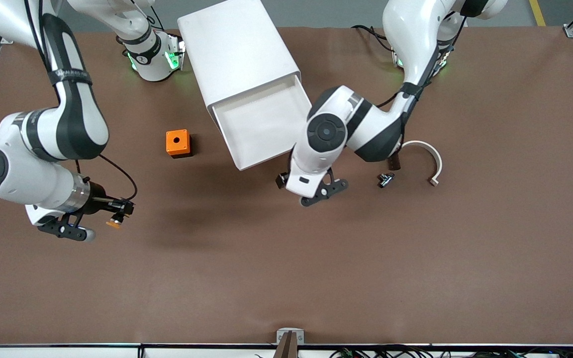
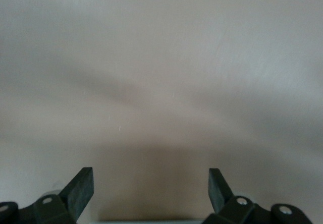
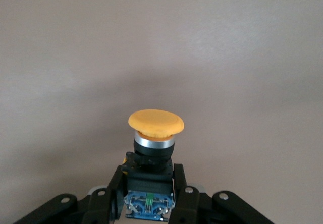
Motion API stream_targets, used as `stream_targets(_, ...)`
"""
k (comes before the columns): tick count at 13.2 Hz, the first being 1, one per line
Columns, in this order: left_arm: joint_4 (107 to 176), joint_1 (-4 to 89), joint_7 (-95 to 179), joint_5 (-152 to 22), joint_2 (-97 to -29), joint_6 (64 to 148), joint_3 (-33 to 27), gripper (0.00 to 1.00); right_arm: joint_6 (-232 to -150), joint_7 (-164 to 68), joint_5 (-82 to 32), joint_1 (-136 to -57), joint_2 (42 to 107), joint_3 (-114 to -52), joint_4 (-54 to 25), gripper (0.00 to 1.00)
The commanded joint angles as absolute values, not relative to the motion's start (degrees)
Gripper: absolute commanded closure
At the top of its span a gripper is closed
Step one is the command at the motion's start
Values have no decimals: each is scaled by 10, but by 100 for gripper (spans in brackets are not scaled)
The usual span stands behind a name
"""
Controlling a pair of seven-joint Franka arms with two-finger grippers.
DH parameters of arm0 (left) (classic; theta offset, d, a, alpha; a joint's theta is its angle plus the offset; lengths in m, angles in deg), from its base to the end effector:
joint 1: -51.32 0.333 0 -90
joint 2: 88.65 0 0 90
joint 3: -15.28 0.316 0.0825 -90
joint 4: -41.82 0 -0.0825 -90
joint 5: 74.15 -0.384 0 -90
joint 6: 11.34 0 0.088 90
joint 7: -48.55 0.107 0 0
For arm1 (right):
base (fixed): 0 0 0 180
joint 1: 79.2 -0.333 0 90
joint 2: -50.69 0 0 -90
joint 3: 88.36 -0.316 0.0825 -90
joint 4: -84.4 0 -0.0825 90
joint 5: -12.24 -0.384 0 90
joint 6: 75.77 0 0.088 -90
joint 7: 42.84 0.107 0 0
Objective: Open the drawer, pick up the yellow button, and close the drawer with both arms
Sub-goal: 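Push the drawer shut with the left gripper while the right gripper holds the button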
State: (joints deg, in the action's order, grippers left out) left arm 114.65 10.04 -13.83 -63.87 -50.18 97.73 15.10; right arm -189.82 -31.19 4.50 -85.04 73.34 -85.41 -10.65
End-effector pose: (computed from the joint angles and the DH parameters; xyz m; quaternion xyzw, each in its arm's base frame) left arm 0.5412 -0.4947 0.3572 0.9735 0.2115 -0.0789 0.0372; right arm 0.6559 0.0449 0.3757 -0.9928 0.1039 0.0375 0.0464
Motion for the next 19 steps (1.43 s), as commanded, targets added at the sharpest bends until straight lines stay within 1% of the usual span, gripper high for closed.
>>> stream_targets(1, 1157, 70, -185, -653, -517, 950, 151, 0, -1915, -380, 27, -814, 754, -867, -120, 99)
stream_targets(6, 1165, 9, -236, -652, -518, 924, 149, 0, -1980, -500, 6, -772, 828, -867, -125, 98)
stream_targets(9, 1166, -21, -271, -647, -517, 914, 139, 0, -2034, -506, 6, -773, 867, -867, -133, 98)
stream_targets(11, 1166, -44, -302, -646, -516, 914, 136, 0, -2039, -507, 6, -775, 875, -867, -134, 97)
stream_targets(13, 1169, -48, -328, -635, -515, 913, 118, 0, -2040, -508, 6, -775, 886, -867, -134, 90)
stream_targets(14, 1180, -48, -345, -633, -515, 914, 109, 0, -2040, -507, 6, -775, 887, -867, -133, 86)
stream_targets(16, 1182, -48, -368, -633, -514, 914, 93, 0, -2042, -506, 6, -776, 890, -867, -132, 69)
stream_targets(18, 1190, -48, -388, -633, -514, 912, 88, 0, -2042, -505, 6, -775, 890, -867, -132, 38)
stream_targets(19, 1193, -41, -389, -633, -516, 904, 89, 0, -2043, -500, 6, -776, 890, -867, -132, 27)
